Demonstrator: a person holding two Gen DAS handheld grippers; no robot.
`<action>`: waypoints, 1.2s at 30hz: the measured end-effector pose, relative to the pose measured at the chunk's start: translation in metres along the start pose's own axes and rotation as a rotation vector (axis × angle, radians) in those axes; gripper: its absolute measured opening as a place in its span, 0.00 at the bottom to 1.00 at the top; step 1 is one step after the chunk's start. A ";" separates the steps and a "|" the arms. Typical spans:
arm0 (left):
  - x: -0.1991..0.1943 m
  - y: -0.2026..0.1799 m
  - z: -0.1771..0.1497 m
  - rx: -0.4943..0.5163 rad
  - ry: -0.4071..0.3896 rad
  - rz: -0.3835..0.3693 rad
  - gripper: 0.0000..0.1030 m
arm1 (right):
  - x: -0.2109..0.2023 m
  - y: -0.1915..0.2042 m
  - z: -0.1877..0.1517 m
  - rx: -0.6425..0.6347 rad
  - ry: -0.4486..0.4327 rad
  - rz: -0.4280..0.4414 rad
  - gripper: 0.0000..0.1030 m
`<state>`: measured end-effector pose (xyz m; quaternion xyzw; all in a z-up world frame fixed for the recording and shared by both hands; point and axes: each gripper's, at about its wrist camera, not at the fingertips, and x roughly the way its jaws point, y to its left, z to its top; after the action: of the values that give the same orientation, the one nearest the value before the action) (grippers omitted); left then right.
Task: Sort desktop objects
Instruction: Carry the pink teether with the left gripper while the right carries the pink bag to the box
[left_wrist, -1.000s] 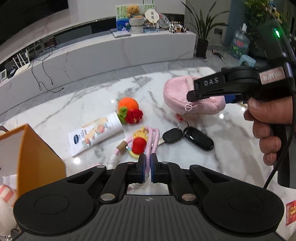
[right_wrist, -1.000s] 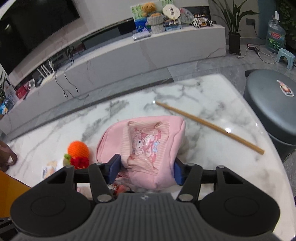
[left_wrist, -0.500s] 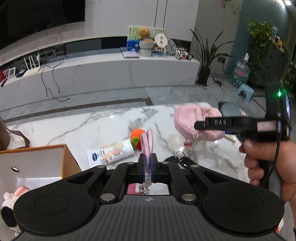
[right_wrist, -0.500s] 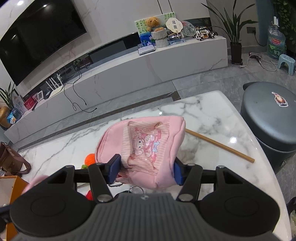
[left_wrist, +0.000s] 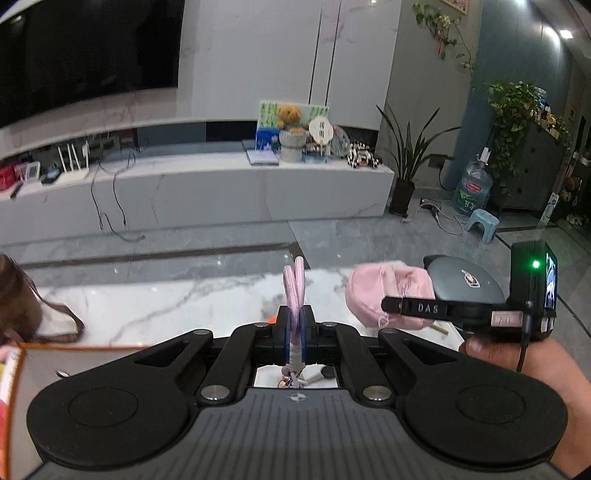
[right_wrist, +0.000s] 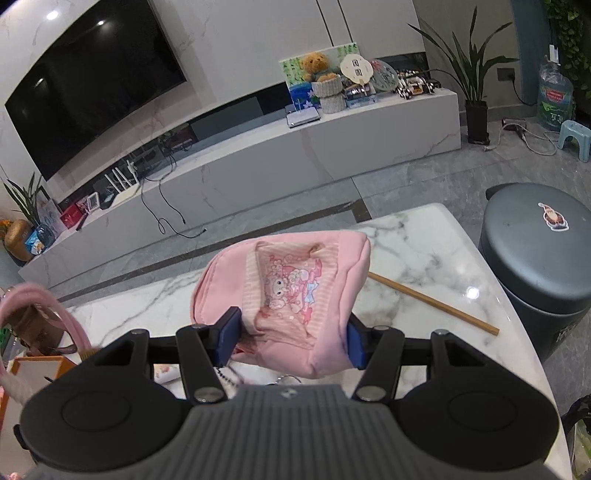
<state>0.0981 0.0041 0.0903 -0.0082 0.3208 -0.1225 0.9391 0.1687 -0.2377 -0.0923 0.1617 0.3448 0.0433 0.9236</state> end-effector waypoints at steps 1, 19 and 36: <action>-0.004 0.001 0.002 0.006 -0.008 0.004 0.05 | -0.002 0.002 0.001 -0.001 -0.003 0.004 0.58; -0.073 0.066 0.019 -0.050 -0.091 0.114 0.05 | -0.010 0.101 -0.013 -0.149 -0.035 0.192 0.58; -0.112 0.134 -0.005 -0.097 -0.068 0.192 0.05 | -0.026 0.231 -0.056 -0.402 0.004 0.376 0.58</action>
<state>0.0392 0.1609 0.1407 -0.0270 0.2938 -0.0158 0.9554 0.1203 -0.0094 -0.0400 0.0361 0.2951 0.2821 0.9121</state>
